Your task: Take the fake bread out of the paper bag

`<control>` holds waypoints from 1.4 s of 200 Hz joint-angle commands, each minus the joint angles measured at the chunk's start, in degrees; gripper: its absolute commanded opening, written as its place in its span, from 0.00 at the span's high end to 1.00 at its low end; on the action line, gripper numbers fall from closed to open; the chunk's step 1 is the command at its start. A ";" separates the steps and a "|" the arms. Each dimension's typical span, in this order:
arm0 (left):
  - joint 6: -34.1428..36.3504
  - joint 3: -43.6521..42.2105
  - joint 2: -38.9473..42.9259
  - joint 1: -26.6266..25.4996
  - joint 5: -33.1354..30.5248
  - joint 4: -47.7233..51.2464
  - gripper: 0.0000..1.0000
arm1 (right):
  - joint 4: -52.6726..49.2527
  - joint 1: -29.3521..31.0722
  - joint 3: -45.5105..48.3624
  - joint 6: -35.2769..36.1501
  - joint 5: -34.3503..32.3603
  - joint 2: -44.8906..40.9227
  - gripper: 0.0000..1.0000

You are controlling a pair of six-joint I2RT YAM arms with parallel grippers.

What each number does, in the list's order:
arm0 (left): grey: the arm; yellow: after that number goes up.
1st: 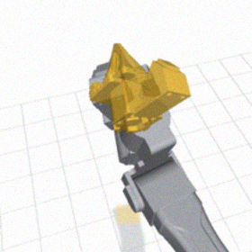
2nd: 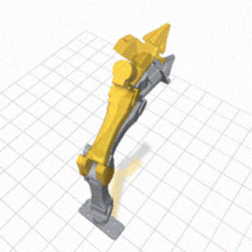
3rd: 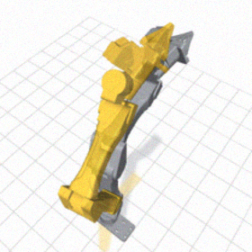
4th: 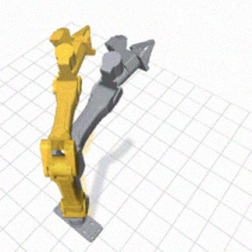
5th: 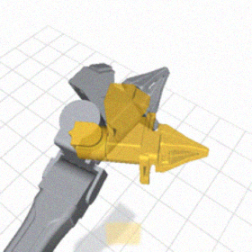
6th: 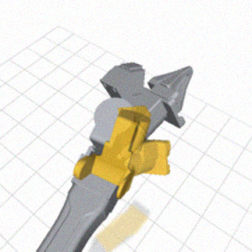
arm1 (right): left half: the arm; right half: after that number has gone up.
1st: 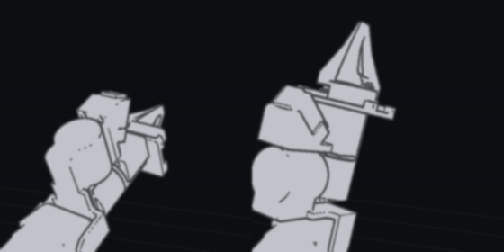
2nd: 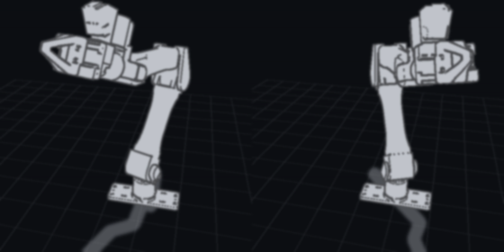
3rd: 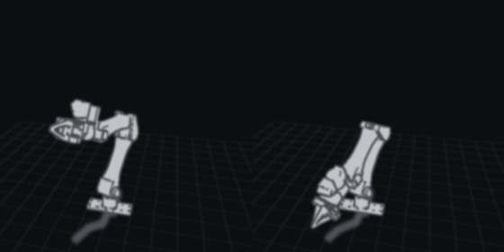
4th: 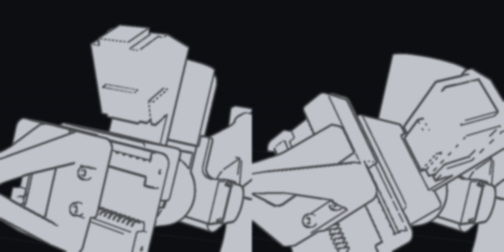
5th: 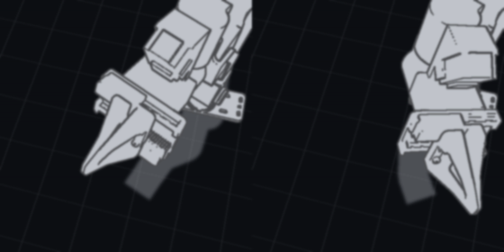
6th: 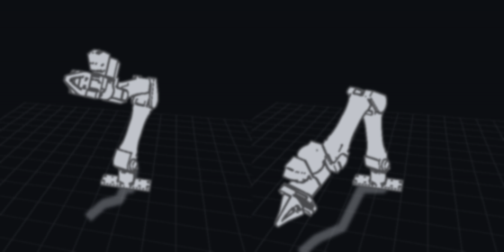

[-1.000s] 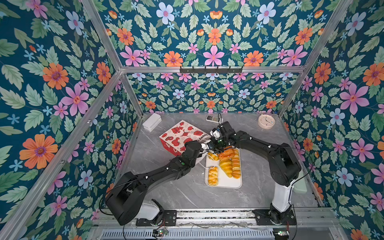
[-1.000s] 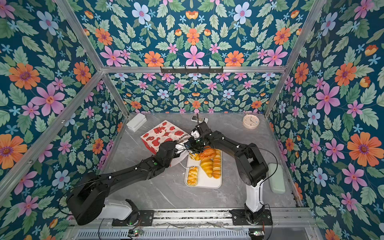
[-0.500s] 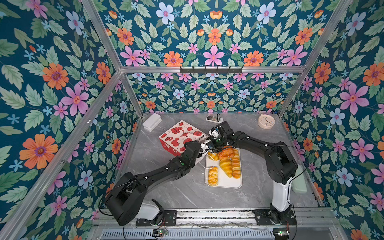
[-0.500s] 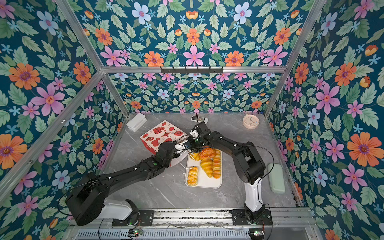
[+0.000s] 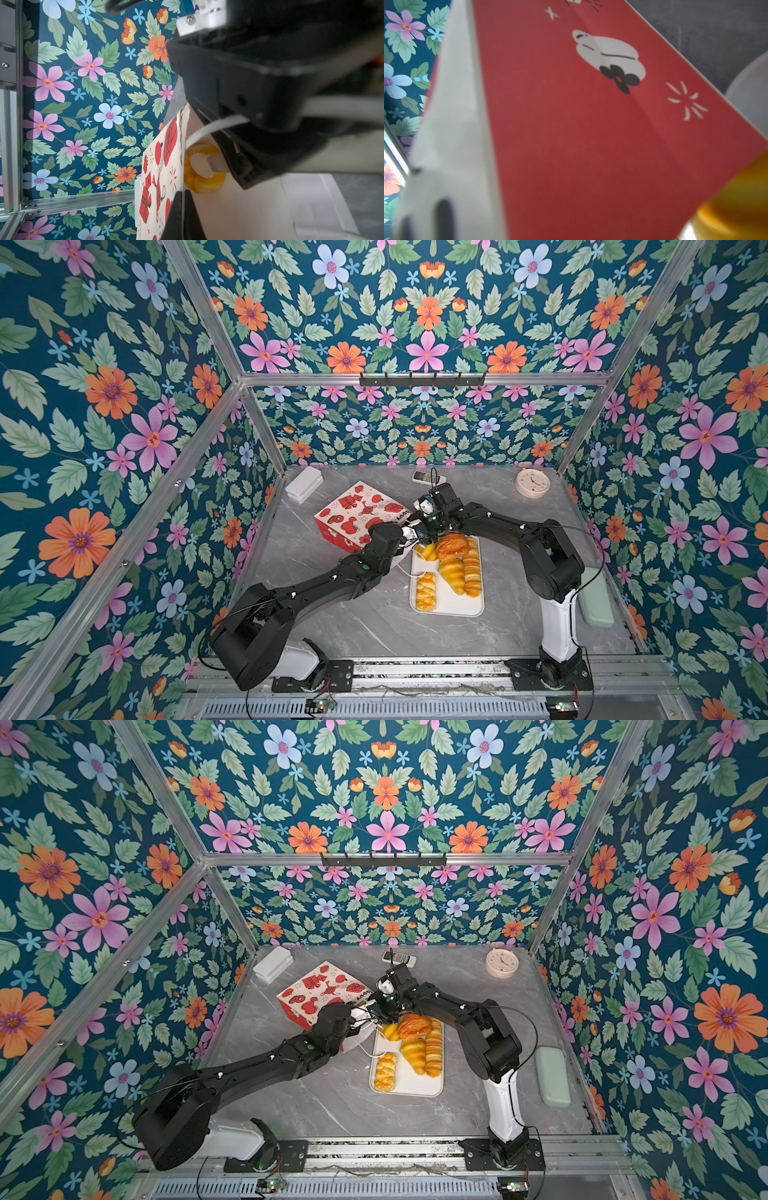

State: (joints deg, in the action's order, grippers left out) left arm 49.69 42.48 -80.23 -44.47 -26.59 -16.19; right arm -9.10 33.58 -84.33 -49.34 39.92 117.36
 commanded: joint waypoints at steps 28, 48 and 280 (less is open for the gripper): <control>-1.62 0.25 -0.19 0.01 1.79 -1.61 1.00 | 4.75 0.14 0.29 -1.90 -0.70 0.50 0.63; -1.62 0.12 0.06 0.01 1.49 -1.35 1.00 | 4.82 0.16 0.69 -1.82 -0.96 0.37 0.68; -4.51 1.03 -2.98 2.15 -3.96 -7.40 1.00 | -10.37 0.17 12.89 6.11 -0.08 -19.41 0.98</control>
State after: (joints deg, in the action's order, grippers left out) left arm 46.61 43.20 -82.74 -42.48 -28.84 -20.14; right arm -17.45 33.69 -71.53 -45.84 39.05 99.72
